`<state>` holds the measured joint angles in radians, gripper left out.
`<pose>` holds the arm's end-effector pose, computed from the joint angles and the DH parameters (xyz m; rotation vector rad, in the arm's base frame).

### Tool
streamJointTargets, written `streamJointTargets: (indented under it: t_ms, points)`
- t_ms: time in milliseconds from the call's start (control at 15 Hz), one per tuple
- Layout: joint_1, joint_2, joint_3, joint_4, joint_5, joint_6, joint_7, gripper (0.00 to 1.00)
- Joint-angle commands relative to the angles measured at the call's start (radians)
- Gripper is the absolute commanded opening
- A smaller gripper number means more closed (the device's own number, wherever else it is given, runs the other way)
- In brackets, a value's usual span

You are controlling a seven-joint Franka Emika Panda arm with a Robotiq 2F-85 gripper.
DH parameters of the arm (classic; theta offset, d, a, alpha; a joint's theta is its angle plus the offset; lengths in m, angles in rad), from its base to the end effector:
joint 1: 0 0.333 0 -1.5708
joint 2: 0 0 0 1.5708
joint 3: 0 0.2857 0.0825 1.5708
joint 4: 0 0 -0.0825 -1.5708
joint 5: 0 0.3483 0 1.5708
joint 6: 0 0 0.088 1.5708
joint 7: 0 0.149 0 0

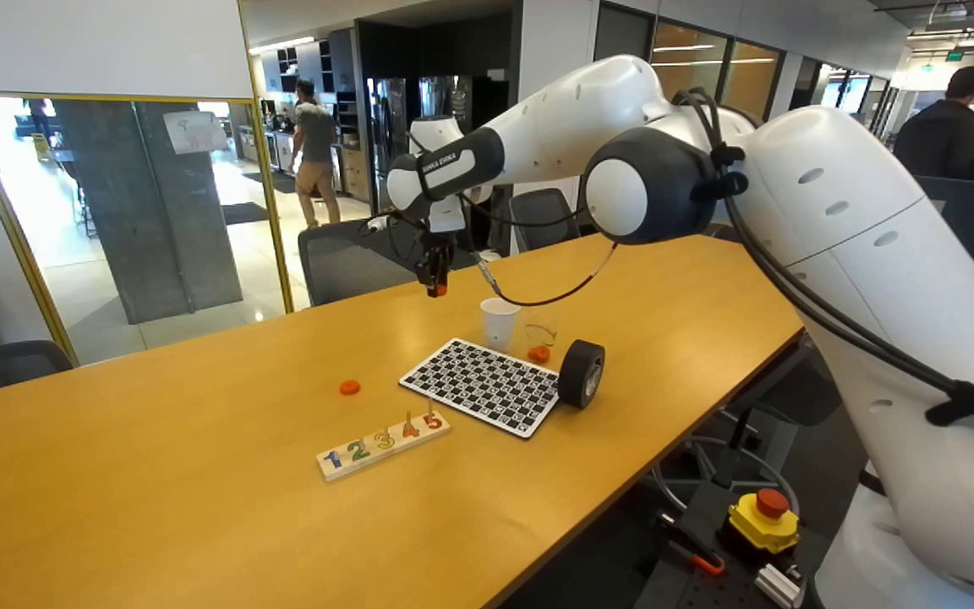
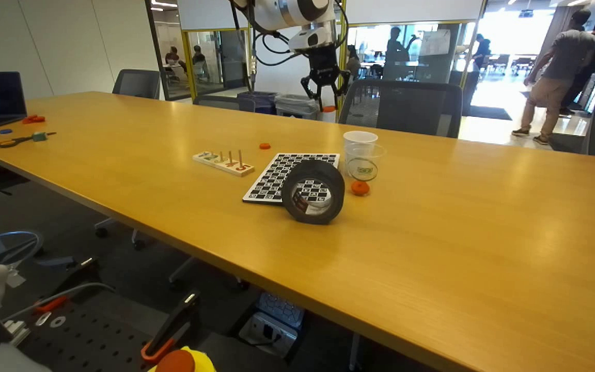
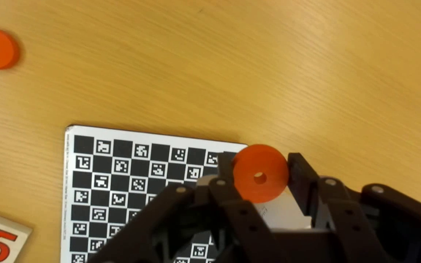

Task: Put the yellow circles into the white cup and the orange circles into the transparent cup.

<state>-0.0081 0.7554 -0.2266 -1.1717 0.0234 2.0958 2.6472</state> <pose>0.7121 -0.1259 0.3174 -0.4843 2.9612 -0.2792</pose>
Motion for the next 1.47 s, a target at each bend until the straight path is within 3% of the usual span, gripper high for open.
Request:
streamJointTargets:
  t_ms: [0, 800, 1133, 1400]
  points:
    - [0.004, -0.159, -0.011, -0.237, -0.036, 0.082, 0.026, 0.24]
    - [-0.050, -0.494, -0.097, -0.821, -0.107, 0.292, 0.033, 0.24]
    - [-0.071, -0.577, -0.102, -0.938, -0.170, 0.336, 0.050, 0.24]
    - [-0.079, -0.594, -0.092, -0.966, -0.217, 0.412, 0.075, 0.23]
